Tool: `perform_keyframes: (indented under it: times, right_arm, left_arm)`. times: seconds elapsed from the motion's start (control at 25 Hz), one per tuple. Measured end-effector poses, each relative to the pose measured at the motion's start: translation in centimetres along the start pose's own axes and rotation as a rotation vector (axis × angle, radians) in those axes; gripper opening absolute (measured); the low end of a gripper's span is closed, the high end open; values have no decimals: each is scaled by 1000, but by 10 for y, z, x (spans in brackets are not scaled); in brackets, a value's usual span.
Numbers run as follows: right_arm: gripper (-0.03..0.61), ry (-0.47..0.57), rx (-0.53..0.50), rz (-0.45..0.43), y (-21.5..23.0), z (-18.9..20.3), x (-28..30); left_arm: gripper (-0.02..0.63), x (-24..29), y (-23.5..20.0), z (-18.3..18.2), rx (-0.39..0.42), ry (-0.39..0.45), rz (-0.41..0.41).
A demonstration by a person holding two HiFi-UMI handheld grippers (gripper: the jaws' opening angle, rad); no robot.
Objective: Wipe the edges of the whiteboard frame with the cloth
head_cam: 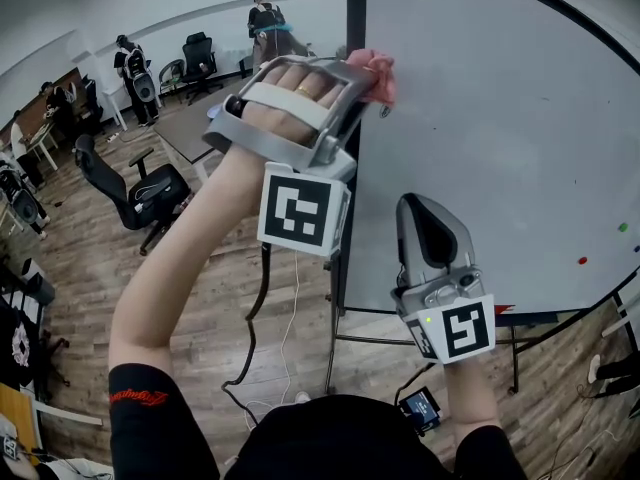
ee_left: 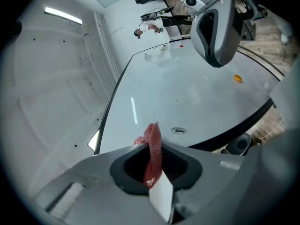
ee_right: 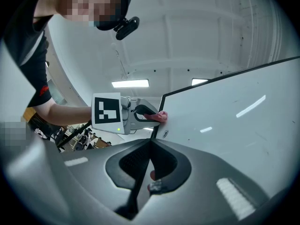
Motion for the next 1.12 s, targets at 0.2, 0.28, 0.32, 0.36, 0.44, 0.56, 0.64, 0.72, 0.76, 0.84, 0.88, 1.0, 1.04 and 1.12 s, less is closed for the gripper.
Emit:
perform_keyframes:
  times: [0.2,0.28,0.32,0.36,0.44,0.56,0.64,0.72,0.76,0.84,0.88,1.0,1.04,1.12]
  right_arm:
    - [2,-2,23,6,2,23,-8]
    - [2,-7,24,6,2,26,-12]
    - [2,-11,21,5,2,27,-15]
    - [2,-14,17,5,3,28,-18]
    - [2,-17,10,5,5,29,-22]
    - [2,-21,13,0,3,31,-20]
    - [2,-24,18,-3,2,33,-21]
    - [2,-27,24,-5,4,36,-25]
    - [2,-31,28,-6,5,36,-27]
    - [2,-40,35,-8,5,38,-29]
    - [2,-43,38,-10,5,38,-29]
    - [2,-50,42,-14,7,42,-32]
    - [2,-52,43,-15,7,44,-33]
    - [2,-57,47,-15,5,46,-33]
  left_arm:
    - [52,0,25,-4,12,-6,11]
    - [52,-2,30,-6,10,-8,23]
    - [52,-3,31,-9,9,-10,27]
    - [52,-4,33,-12,10,-11,28]
    - [52,-4,37,-16,12,-13,27]
    - [52,-5,41,-14,13,-19,29]
    - [52,-6,45,-15,19,-25,33]
    - [52,-7,49,-20,21,-31,38]
    - [52,-8,51,-22,19,-33,41]
    - [52,-10,54,-24,14,-39,46]
    - [52,-10,56,-24,13,-42,47]
    - [52,-10,61,-29,10,-40,50]
    - [52,-10,63,-29,8,-37,50]
    - [52,-11,67,-28,5,-33,54]
Point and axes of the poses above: the fingertips, and each gripper's own axes: x forward along the fingers, y to its right, z out of its underside, the point moved 10 cm from there along -x, backward along the fingers, and after that the axes turned 2 degrees about -y, right-handed, at the moved point
